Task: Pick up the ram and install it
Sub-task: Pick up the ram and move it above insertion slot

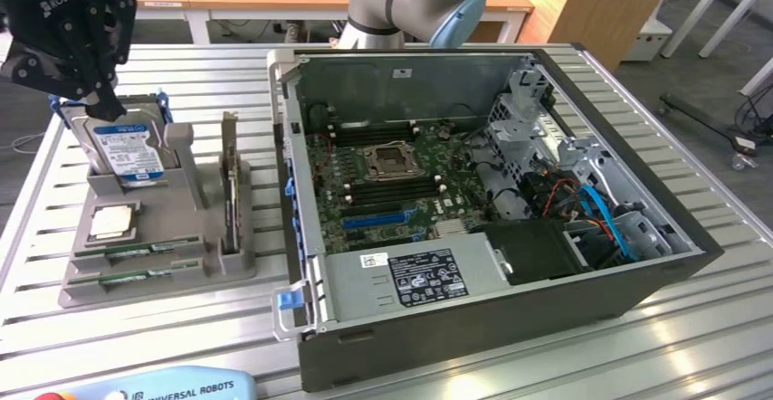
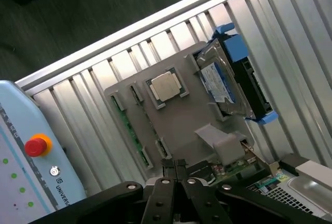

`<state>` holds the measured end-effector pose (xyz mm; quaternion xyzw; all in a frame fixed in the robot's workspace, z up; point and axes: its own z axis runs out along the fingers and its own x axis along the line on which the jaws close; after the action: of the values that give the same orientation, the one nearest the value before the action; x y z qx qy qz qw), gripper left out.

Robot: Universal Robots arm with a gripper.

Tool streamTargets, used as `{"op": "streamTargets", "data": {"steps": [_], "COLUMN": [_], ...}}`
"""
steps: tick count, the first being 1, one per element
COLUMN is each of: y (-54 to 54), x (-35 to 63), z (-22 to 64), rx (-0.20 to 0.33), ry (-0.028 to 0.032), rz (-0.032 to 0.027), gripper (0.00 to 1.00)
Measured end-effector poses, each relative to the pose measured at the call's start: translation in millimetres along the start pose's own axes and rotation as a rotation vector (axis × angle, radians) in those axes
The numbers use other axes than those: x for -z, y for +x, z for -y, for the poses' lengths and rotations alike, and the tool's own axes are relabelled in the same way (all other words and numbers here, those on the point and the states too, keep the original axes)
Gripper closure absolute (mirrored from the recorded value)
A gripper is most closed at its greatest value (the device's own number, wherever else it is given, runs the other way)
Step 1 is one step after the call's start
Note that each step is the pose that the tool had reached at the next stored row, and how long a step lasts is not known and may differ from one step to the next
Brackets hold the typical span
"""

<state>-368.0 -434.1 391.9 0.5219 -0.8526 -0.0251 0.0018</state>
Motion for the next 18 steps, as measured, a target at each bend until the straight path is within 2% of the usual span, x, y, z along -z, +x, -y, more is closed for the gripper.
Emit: {"op": "streamTargets", "data": {"steps": [10,18], "y": [0.0,0.0], "x": [-0.2,-0.6], "z": [0.1,0.1], "rx": [0.113,0.232], "ry": [-0.0025,-0.0033], "rz": [-0.0051,-0.0150], "gripper": [0.90,0.90]}}
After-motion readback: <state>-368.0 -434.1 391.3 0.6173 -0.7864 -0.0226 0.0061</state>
